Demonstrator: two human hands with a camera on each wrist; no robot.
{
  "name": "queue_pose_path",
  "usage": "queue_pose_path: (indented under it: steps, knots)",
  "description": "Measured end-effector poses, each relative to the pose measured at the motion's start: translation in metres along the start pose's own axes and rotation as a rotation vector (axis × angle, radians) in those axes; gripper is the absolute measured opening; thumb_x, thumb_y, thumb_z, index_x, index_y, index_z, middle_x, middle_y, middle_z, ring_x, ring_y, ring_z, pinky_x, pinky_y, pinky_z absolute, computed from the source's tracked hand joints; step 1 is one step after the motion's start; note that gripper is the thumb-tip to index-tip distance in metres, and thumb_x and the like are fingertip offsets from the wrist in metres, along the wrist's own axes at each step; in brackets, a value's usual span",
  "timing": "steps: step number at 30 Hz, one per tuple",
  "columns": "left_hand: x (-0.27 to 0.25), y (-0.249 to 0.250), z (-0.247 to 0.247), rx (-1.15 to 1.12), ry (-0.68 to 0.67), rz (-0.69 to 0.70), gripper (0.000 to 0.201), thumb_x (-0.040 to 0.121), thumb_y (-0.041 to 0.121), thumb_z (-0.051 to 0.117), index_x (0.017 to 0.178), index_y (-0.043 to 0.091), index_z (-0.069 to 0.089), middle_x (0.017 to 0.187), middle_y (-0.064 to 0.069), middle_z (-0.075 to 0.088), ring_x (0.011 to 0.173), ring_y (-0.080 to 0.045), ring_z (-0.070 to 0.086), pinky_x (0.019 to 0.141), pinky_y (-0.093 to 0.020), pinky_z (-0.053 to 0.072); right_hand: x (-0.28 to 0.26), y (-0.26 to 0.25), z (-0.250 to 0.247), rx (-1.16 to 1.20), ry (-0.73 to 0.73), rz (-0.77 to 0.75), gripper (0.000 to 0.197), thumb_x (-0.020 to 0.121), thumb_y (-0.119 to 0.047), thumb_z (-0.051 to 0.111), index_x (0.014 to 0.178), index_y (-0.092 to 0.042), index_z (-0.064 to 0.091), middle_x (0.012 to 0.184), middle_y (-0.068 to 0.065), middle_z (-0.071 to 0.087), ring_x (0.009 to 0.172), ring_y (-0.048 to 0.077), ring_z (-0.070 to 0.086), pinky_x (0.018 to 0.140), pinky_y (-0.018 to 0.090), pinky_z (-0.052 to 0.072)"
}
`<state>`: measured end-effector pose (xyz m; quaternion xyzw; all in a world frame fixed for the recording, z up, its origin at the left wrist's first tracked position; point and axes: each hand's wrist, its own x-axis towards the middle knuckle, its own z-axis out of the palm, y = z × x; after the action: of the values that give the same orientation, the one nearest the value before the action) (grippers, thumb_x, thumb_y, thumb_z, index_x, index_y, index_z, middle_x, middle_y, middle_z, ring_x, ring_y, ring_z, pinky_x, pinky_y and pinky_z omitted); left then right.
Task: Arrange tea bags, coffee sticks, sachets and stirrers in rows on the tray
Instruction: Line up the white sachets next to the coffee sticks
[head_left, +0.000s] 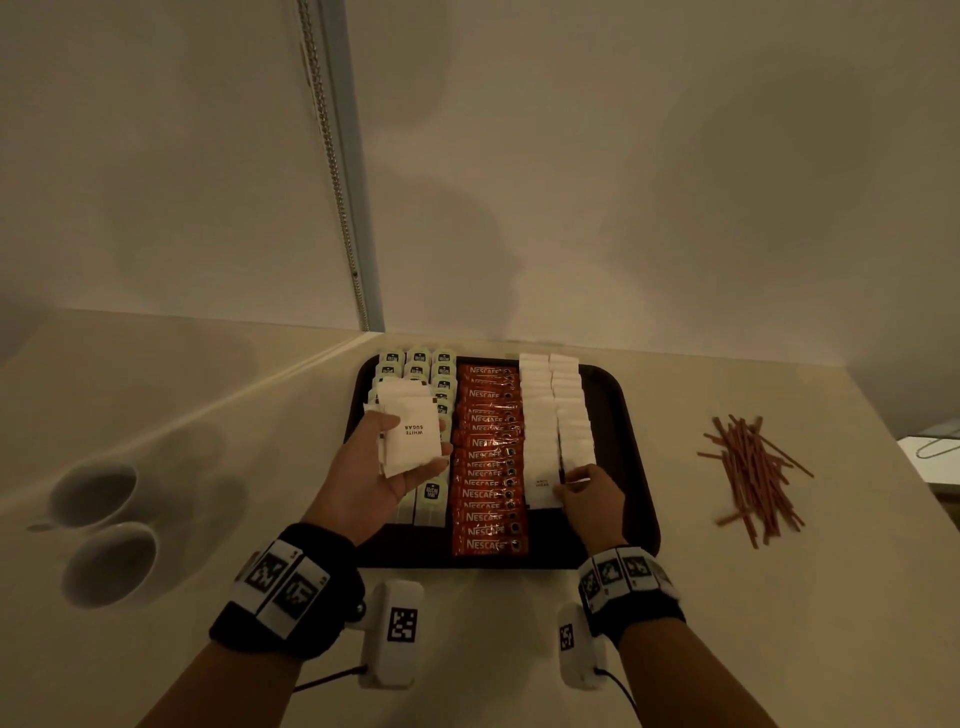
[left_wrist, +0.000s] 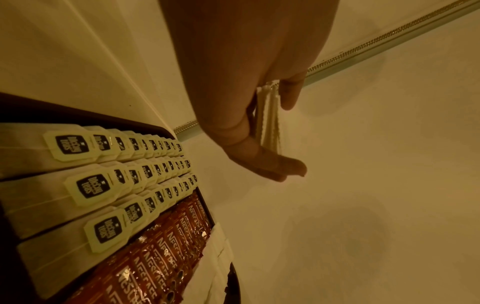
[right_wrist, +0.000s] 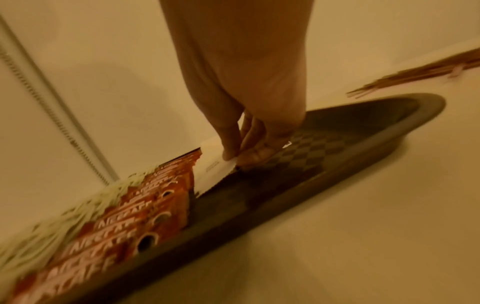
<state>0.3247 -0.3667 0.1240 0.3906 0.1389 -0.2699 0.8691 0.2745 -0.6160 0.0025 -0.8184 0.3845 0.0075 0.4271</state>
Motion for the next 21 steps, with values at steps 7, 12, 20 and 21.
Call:
queue_pose_path:
  steps: [7,12,20,21]
  knots:
    - [-0.002,0.000,0.006,0.185,0.106,0.086,0.020,0.095,0.013,0.047,0.112,0.016,0.056,0.101,-0.014,0.066,0.083,-0.027,0.065,0.041,-0.023,0.050,-0.009,-0.011,0.000,-0.214,0.039,-0.145,0.016,0.088,-0.017,0.064,0.099,-0.009,0.056,0.094,0.004,0.062,0.079,0.010,0.055,0.066,0.018,0.044]
    - [0.000,0.001,0.012,0.243,0.141,0.148,0.015,0.093,0.008,0.053,0.103,0.017,0.058,0.092,-0.007,0.067,0.075,-0.019,0.064,0.038,-0.020,0.044,-0.039,-0.079,-0.013,0.118,-0.123,-0.487,0.014,0.089,-0.027,0.061,0.098,-0.017,0.061,0.091,-0.008,0.063,0.080,0.003,0.058,0.073,0.016,0.049]
    - [-0.004,-0.004,0.022,0.290,0.033,0.177,0.038,0.093,0.012,0.054,0.123,0.034,0.052,0.113,-0.006,0.065,0.094,-0.025,0.065,0.046,-0.025,0.050,-0.068,-0.152,-0.027,0.058,-0.359,-0.740,0.016,0.088,-0.029,0.062,0.101,-0.020,0.067,0.086,-0.011,0.063,0.077,0.002,0.059,0.066,0.013,0.045]
    - [-0.006,-0.003,0.022,0.259,0.004,0.175,0.039,0.094,0.013,0.051,0.122,0.040,0.052,0.108,-0.002,0.066,0.093,-0.023,0.066,0.047,-0.026,0.051,-0.068,-0.151,-0.029,0.108,-0.380,-0.719,0.012,0.090,-0.025,0.060,0.097,-0.019,0.067,0.086,-0.008,0.064,0.076,0.004,0.059,0.066,0.015,0.046]
